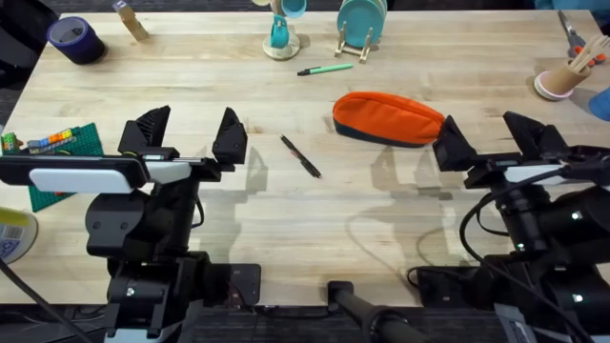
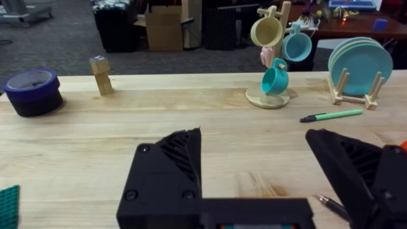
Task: Unzip the bag, pick up the pens from the table one at a time and place them inside, then zip the bag closed.
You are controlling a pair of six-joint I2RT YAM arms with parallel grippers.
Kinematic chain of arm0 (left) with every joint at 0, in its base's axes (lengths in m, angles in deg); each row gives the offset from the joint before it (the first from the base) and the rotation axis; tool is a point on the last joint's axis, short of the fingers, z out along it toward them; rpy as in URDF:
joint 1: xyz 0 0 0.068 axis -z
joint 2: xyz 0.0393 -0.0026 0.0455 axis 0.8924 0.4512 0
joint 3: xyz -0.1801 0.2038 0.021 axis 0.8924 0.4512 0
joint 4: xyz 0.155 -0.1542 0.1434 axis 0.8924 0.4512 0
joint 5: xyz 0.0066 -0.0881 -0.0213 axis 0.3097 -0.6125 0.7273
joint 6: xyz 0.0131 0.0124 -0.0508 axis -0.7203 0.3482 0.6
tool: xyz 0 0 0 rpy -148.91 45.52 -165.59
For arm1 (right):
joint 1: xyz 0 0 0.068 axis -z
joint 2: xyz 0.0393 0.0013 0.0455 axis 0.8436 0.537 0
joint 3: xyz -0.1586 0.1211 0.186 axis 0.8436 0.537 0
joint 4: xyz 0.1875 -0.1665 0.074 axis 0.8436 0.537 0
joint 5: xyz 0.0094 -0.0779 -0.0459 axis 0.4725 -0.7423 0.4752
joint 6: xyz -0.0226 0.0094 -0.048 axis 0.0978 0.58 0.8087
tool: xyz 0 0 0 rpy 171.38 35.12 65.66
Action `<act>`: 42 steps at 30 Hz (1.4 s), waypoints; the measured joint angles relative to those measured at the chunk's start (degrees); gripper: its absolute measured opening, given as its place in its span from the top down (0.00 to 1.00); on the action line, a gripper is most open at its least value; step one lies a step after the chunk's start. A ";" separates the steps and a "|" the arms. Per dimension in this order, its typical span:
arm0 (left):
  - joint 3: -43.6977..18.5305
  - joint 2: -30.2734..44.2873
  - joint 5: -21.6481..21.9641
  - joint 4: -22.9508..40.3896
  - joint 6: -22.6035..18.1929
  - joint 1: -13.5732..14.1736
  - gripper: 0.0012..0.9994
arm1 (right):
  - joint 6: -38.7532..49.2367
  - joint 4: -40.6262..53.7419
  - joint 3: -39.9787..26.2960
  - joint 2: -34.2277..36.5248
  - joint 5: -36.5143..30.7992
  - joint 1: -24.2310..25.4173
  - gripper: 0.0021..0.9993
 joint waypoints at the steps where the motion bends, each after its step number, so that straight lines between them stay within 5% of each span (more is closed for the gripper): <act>1: 0.00 0.00 0.00 0.00 0.00 0.00 0.01 | 0.00 0.00 0.00 0.00 0.00 0.00 0.00; 24: -0.02 0.00 -1.79 -0.81 -0.13 0.02 0.01 | 0.66 -0.68 0.00 0.02 -1.68 0.00 0.00; 32: -1.76 0.19 -3.86 6.19 -0.17 0.00 0.01 | 0.68 0.90 -0.52 0.07 -1.86 0.00 0.00; 42: -8.58 9.73 -5.92 7.31 -0.17 0.00 0.01 | 0.60 6.77 -6.72 0.10 -2.23 0.00 0.00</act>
